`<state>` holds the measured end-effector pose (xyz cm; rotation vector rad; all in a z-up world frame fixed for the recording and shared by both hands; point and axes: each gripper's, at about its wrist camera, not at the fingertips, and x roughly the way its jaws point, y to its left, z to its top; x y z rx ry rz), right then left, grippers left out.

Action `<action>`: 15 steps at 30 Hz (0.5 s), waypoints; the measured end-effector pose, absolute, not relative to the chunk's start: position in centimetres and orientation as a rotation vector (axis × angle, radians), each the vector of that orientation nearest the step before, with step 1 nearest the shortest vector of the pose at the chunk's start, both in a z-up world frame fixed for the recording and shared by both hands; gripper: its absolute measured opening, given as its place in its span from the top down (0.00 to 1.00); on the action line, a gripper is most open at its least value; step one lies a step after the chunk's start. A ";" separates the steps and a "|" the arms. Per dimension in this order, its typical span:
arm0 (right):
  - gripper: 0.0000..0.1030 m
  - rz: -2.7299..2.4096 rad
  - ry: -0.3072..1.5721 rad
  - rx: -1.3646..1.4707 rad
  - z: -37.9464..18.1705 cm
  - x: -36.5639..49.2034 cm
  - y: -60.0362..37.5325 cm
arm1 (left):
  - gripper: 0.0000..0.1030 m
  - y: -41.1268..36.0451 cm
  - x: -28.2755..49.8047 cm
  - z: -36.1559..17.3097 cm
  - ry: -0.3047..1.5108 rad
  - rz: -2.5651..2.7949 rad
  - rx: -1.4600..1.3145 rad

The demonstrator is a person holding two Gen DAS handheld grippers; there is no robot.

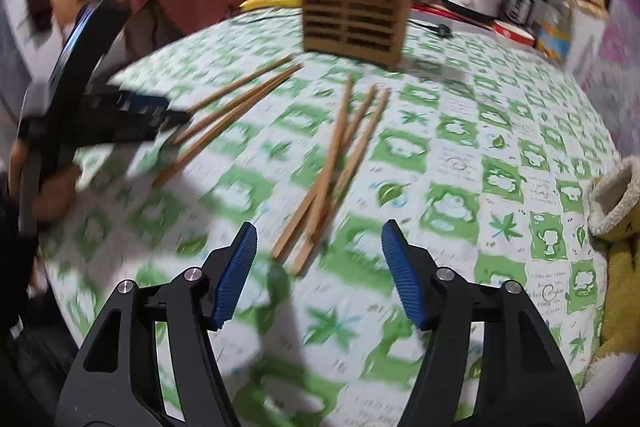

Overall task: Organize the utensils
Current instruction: 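Close the left tool on another chopstick while the right tool approaches, then close the right tool on a chopstick while the left tool regrips its chopstick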

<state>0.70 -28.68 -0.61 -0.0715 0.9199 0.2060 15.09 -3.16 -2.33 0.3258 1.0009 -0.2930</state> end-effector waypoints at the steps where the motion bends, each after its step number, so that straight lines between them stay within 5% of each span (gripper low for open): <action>1: 0.44 0.199 0.933 -0.101 -1.0 0.5 -28.4 | 0.57 -3.2 15.1 -2.3 1.001 -0.292 0.324; 3: 0.53 0.191 0.957 -0.123 -1.4 0.4 -28.1 | 0.56 -3.2 15.1 -2.4 0.999 -0.289 0.327; 15: 0.54 0.149 0.980 -0.098 -1.5 0.8 -30.0 | 0.54 -3.5 14.7 -2.3 0.985 -0.281 0.352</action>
